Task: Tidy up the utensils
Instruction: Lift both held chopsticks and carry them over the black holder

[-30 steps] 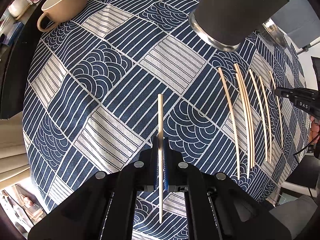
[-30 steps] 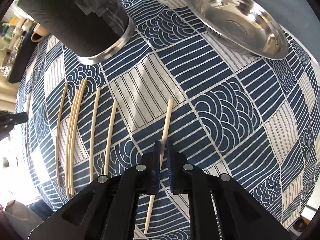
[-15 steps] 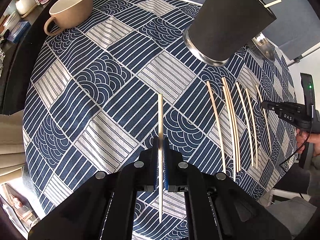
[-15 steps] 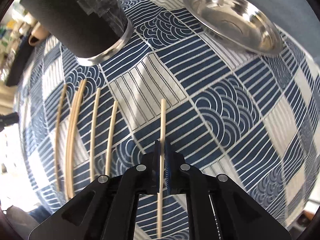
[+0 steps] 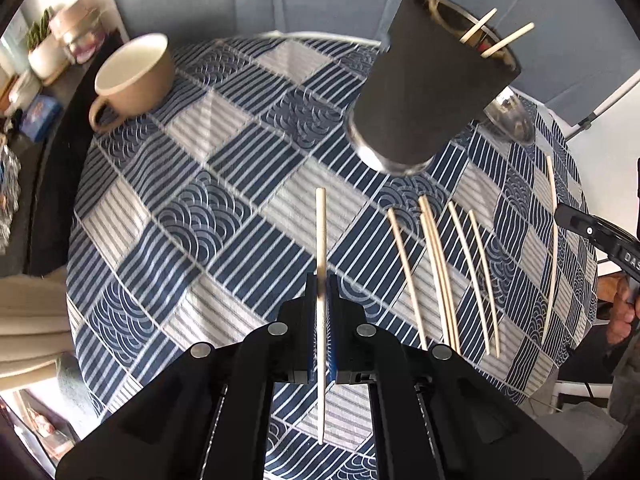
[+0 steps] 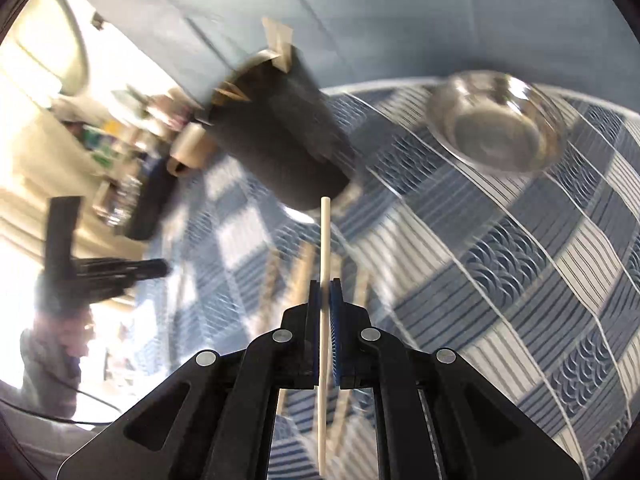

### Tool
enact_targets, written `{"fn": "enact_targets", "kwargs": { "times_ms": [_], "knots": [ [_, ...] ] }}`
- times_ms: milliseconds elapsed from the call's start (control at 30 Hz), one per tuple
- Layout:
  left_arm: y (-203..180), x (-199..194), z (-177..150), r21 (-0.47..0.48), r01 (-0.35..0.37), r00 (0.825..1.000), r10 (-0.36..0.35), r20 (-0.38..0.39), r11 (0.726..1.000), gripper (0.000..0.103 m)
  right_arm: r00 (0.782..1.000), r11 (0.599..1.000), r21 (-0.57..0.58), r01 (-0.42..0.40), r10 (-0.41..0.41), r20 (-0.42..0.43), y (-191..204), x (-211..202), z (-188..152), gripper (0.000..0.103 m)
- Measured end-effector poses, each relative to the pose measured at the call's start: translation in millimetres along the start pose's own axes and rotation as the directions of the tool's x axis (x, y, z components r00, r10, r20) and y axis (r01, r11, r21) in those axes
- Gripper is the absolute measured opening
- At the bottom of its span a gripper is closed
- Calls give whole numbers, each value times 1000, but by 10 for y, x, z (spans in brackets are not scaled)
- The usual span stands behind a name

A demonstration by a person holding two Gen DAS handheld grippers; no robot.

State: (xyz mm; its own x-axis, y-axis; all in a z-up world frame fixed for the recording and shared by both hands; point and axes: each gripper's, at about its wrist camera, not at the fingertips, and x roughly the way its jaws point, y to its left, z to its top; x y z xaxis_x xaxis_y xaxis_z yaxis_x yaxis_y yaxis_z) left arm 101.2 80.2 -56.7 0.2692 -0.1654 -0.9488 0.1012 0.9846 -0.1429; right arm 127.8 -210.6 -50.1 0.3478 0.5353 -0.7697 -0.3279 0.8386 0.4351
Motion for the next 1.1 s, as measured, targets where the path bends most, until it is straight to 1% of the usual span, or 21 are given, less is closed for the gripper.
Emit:
{"fn": "enact_targets", "kwargs": {
  "times_ms": [33,100,167,233,267,300,367,433,567,600,733,800,867,967,1033,1067,1100],
  "knots": [
    [-34,-51,57,8,9,1000,-9,17,1000,5,1000,1000,-16,-14,15,18,98,-18,48,4],
    [-94,-165,188,22,19,998,-20,56,1000,5,998,998,-50,-34,36,52,172,-117,177,4],
    [-176,-331,340,42,15,992,-20,125,999,5,994,995,-79,-59,66,87,235,-228,325,4],
    [-268,-507,464,75,10,980,-25,199,997,5,988,992,-106,-74,87,130,342,-316,482,4],
    [-301,-581,510,89,21,973,-41,227,996,5,985,990,-113,-78,94,145,358,-319,541,4],
    [-347,-669,571,104,44,963,-70,262,994,5,980,988,-119,-96,114,160,394,-352,616,5],
    [-441,-779,688,130,63,953,-98,287,990,5,971,980,-119,-158,176,162,426,-380,708,4],
    [-512,-851,814,138,49,945,-90,313,989,5,959,969,-123,-216,234,162,505,-413,815,5],
    [-641,-1025,1072,156,74,913,-130,386,985,5,943,959,-147,-241,267,198,627,-502,1035,5],
    [-668,-1057,1123,161,74,908,-134,398,984,5,940,959,-151,-240,268,211,641,-527,1101,5],
    [-770,-1176,1338,186,70,873,-150,465,980,5,928,960,-192,-203,251,276,683,-640,1382,5],
    [-824,-1201,1440,192,66,855,-155,495,979,5,917,960,-201,-194,250,310,674,-690,1495,5],
    [-857,-1189,1520,198,82,845,-174,506,977,5,906,961,-209,-179,244,345,655,-731,1607,5],
    [-869,-1164,1634,204,116,818,-210,536,972,5,891,960,-218,-177,250,379,632,-730,1735,5],
    [-857,-1191,1678,198,144,778,-234,583,970,5,888,962,-224,-157,237,395,634,-700,1802,5],
    [-839,-1195,1698,197,168,753,-254,606,966,5,886,963,-228,-145,229,403,632,-675,1832,5],
    [-832,-1190,1705,193,178,742,-260,618,965,5,877,963,-227,-143,230,422,621,-661,1845,5]
  ]
}}
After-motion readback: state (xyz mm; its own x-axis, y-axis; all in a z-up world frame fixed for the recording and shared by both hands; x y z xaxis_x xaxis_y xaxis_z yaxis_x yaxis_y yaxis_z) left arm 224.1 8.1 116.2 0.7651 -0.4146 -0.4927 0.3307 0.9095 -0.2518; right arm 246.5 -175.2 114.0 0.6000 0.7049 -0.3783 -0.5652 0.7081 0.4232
